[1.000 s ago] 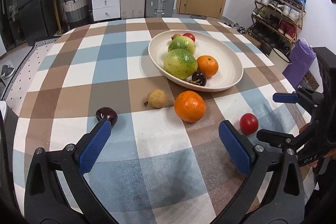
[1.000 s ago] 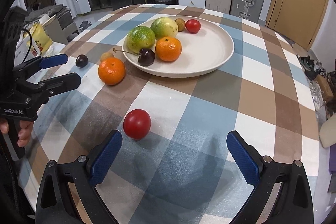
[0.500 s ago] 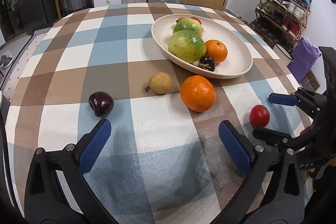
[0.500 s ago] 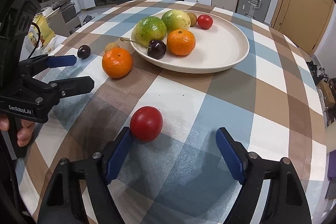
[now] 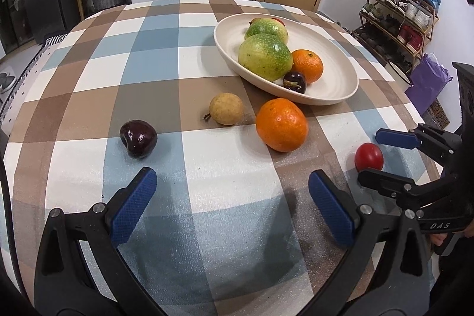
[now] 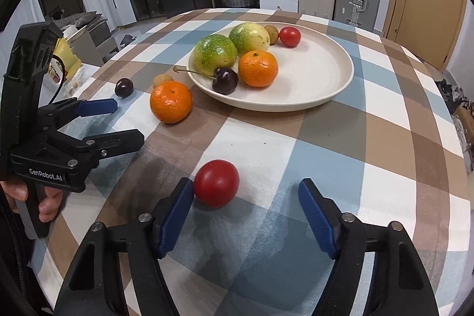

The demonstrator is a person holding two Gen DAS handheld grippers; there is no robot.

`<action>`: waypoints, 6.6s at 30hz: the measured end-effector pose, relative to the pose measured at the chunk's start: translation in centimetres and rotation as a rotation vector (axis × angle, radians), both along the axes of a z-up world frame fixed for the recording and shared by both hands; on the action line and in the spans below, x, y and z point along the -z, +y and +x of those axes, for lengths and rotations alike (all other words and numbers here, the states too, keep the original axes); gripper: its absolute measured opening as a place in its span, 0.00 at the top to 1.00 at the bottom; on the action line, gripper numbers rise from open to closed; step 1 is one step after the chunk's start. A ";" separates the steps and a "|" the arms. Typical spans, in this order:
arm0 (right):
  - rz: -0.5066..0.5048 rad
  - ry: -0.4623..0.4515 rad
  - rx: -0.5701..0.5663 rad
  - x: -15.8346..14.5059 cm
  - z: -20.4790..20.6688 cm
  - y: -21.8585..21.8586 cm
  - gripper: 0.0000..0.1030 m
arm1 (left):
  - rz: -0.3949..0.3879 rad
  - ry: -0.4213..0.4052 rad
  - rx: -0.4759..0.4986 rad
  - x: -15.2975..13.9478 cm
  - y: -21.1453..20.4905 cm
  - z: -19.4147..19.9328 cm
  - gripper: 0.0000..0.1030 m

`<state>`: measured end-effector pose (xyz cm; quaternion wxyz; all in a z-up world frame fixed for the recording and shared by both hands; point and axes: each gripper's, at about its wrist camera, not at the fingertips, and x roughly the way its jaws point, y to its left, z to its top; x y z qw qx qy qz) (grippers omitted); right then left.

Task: Organize fruits
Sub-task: 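Grasp the second red tomato with the right gripper while the left grasps the tangerine, then carry the tomato and tangerine over the plate and open both grippers, then reach the right gripper to the small brown pear and grasp it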

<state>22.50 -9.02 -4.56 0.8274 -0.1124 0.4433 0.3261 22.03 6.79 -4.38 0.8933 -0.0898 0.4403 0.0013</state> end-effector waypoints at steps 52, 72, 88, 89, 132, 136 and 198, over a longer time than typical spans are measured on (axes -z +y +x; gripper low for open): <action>0.121 -0.016 0.050 -1.6 -1.9 -2.6 0.71 | -0.006 -0.063 0.149 -1.1 -3.7 2.6 0.63; 0.216 -0.052 0.111 -3.8 -0.9 -4.6 0.71 | -0.010 -0.137 0.147 -4.7 -4.4 1.3 0.63; 0.295 -0.075 0.148 -6.0 2.4 -6.1 0.71 | 0.019 -0.195 0.117 -7.5 -3.7 3.5 0.63; 0.297 -0.076 0.148 -6.1 2.6 -6.0 0.71 | 0.023 -0.200 0.117 -7.8 -3.7 3.6 0.63; 0.235 -0.005 0.117 -0.9 11.7 -0.5 0.71 | 0.063 -0.181 0.116 -4.9 -3.9 12.1 0.63; 0.237 0.001 0.118 -0.8 11.9 -0.3 0.70 | 0.065 -0.180 0.120 -4.8 -4.0 12.3 0.63; 0.210 0.002 0.114 -2.7 0.7 2.8 0.01 | 0.047 -0.128 -0.204 -3.1 6.7 -3.8 0.01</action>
